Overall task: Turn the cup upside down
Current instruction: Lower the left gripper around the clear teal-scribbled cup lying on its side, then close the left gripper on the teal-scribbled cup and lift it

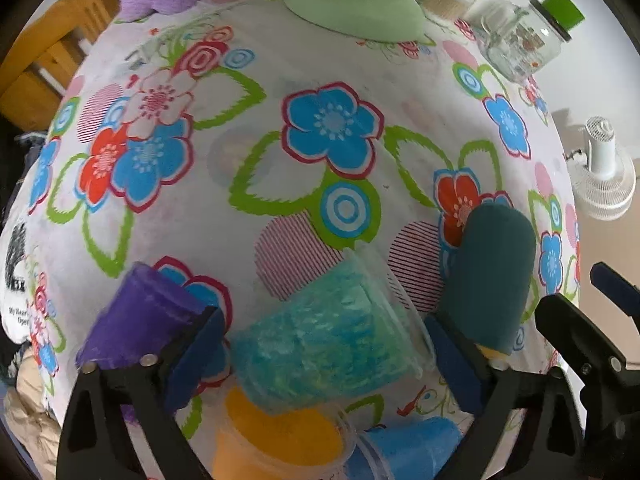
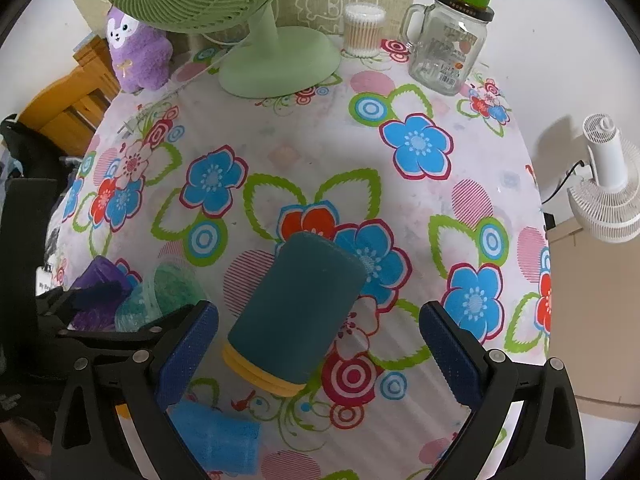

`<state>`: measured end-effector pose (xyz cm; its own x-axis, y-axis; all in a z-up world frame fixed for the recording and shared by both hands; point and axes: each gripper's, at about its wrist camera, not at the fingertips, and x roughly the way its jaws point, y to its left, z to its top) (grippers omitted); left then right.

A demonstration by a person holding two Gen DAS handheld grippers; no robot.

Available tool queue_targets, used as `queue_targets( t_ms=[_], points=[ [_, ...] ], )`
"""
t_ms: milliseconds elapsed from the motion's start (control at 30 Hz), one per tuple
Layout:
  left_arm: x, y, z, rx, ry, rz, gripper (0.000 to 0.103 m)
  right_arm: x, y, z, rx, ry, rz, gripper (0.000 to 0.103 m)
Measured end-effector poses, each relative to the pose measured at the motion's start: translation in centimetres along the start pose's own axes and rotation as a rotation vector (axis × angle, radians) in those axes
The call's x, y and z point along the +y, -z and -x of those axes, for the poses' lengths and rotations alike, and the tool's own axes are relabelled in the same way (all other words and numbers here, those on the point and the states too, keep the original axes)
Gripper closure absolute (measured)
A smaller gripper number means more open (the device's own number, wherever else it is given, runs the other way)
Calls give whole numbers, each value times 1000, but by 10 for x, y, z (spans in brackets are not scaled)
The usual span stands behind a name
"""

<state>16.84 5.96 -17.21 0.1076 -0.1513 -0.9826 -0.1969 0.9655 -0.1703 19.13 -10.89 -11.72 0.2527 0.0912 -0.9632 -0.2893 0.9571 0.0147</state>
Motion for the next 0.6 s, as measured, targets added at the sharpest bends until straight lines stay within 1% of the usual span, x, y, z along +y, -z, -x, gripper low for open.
queue_targets(
  t_ms=[33, 67, 100, 167, 200, 267, 300, 400, 433, 500, 567, 600],
  points=[
    [0, 0, 0, -7, 1, -1, 10, 0, 0, -1, 0, 2, -4, 2],
    [-1, 0, 2, -18, 6, -9, 22, 0, -1, -1, 3, 4, -9, 2],
    [-3, -1, 2, -23, 3, -18, 24, 0, 0, -1, 3, 3, -13, 2],
    [-5, -2, 5, -31, -7, -28, 34, -1, 0, 1, -2, 7, -24, 2],
    [-7, -2, 8, -38, -10, -34, 37, -2, -1, 2, -3, 7, -27, 2],
    [-8, -4, 12, -35, 4, -38, 60, -1, 0, 6, -12, 4, -25, 2],
    [-9, -4, 12, -29, 16, -37, 65, -1, 0, 8, -17, 8, -22, 2],
    [-14, -4, 14, -38, 1, -42, 66, -3, 1, 12, -28, 0, -17, 2],
    [-16, -3, 14, -43, -7, -45, 64, -4, 1, 13, -31, -7, -20, 2],
    [-17, -3, 15, -50, -19, -45, 55, -4, 2, 13, -32, -13, -15, 2],
    [-15, -2, 17, -62, -43, -36, 24, -4, 2, 12, -35, -18, -9, 3],
    [-13, -1, 18, -70, -51, -32, 20, -4, 2, 12, -35, -22, -8, 3]
  ],
)
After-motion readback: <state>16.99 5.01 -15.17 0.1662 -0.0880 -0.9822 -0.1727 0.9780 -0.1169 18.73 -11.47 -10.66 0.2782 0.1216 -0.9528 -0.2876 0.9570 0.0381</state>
